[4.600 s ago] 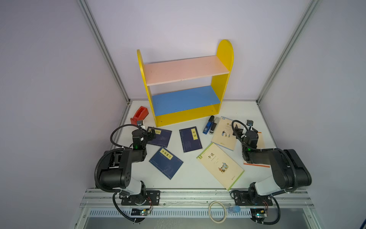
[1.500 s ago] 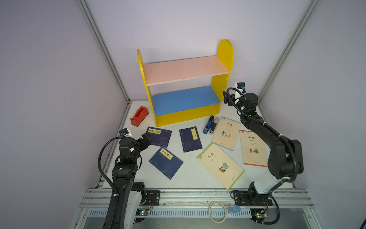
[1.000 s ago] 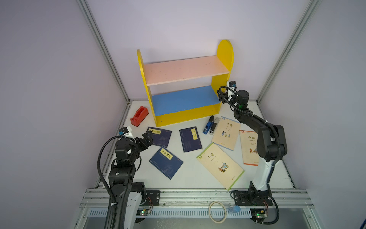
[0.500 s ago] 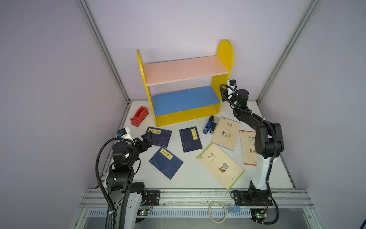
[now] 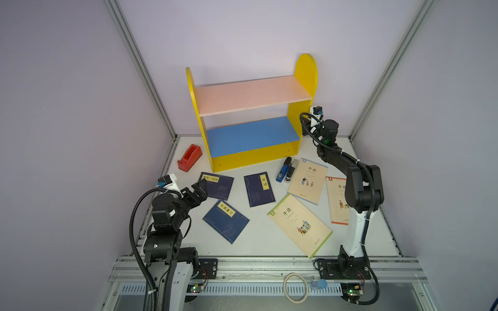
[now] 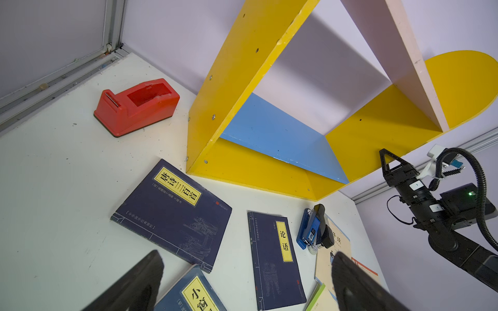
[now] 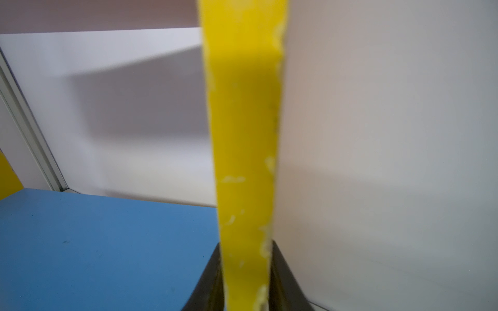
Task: Stacking books/files
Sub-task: Move the bookshelf to the top-center of the table.
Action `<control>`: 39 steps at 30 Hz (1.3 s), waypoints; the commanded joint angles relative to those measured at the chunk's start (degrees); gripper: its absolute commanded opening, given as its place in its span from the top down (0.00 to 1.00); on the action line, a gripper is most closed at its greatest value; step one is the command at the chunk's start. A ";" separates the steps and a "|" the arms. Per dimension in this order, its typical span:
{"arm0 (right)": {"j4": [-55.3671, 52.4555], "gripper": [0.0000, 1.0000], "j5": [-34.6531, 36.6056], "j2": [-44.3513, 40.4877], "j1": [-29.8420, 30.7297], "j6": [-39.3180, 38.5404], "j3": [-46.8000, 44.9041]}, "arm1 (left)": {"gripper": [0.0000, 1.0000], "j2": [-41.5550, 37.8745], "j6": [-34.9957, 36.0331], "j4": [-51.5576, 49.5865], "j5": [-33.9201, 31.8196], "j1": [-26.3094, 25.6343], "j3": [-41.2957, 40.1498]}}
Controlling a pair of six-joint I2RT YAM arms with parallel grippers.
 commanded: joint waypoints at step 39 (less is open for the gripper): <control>-3.84 1.00 -3.74 -21.30 4.45 5.71 -24.69 | 0.00 5.32 -11.34 4.76 -0.68 -0.51 -3.05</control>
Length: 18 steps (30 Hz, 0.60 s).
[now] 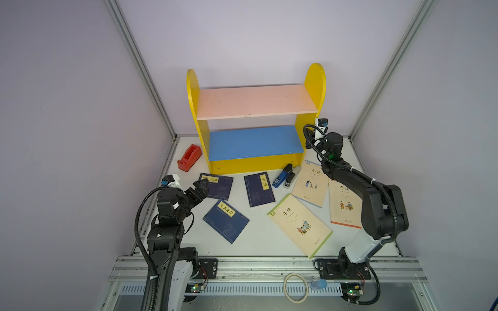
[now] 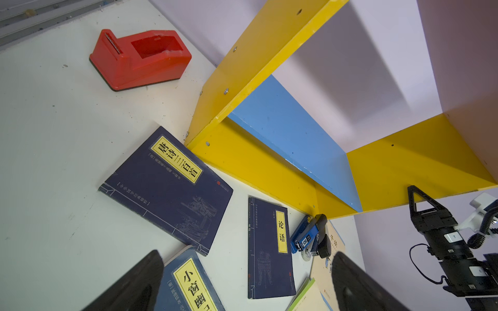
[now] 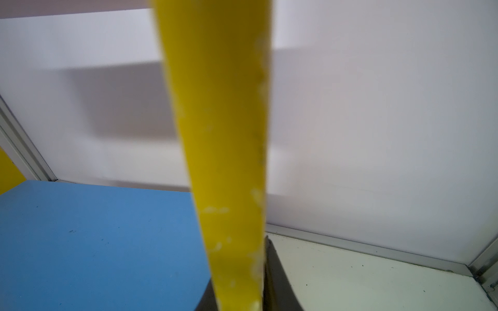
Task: Stacking books/files
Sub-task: Move the bookshelf to the top-center of the table.
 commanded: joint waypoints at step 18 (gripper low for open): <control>-3.76 0.86 -10.90 -3.63 2.58 5.29 -4.47 | 0.00 -8.68 -15.58 -9.91 -6.53 0.34 -2.07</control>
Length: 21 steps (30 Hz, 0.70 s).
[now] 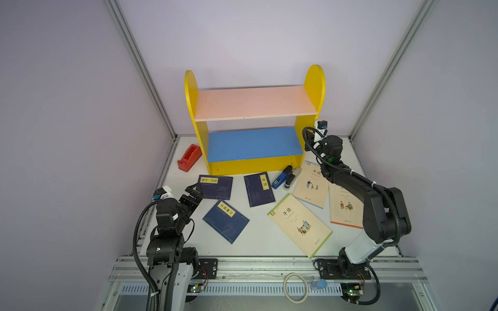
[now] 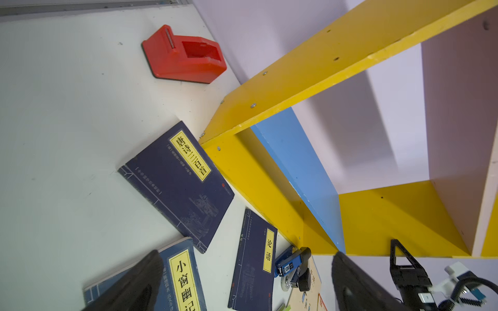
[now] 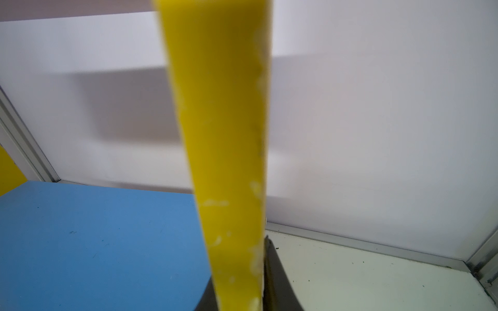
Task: Stacking books/files
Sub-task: Move the bookshelf to the top-center of the table, then pick up the book from the bottom-left of the table.
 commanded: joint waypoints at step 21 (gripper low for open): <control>-36.43 0.61 -7.70 -41.64 10.13 25.05 -19.27 | 0.00 -6.20 -3.32 -29.56 9.51 -1.90 -0.42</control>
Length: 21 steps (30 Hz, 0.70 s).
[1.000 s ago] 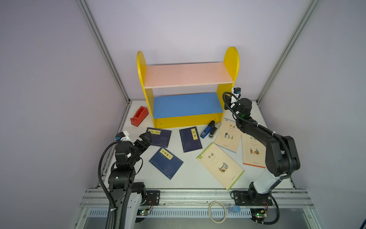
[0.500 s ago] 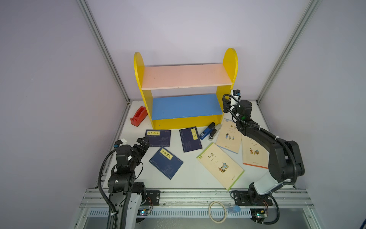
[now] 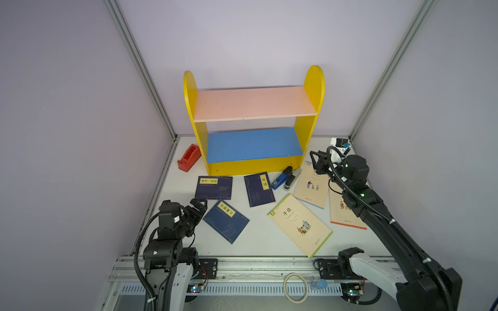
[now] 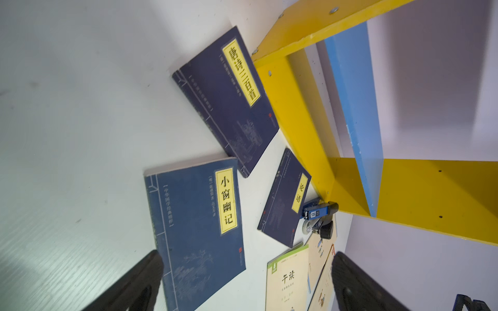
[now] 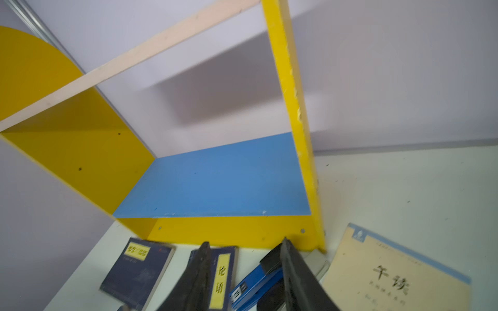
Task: Stacking books/files
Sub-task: Pick up the book from the bottom-left of the table.
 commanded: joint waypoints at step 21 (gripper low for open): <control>3.71 0.67 14.17 31.53 42.08 12.13 5.05 | 0.00 4.58 -17.07 10.67 -13.76 -29.24 -17.14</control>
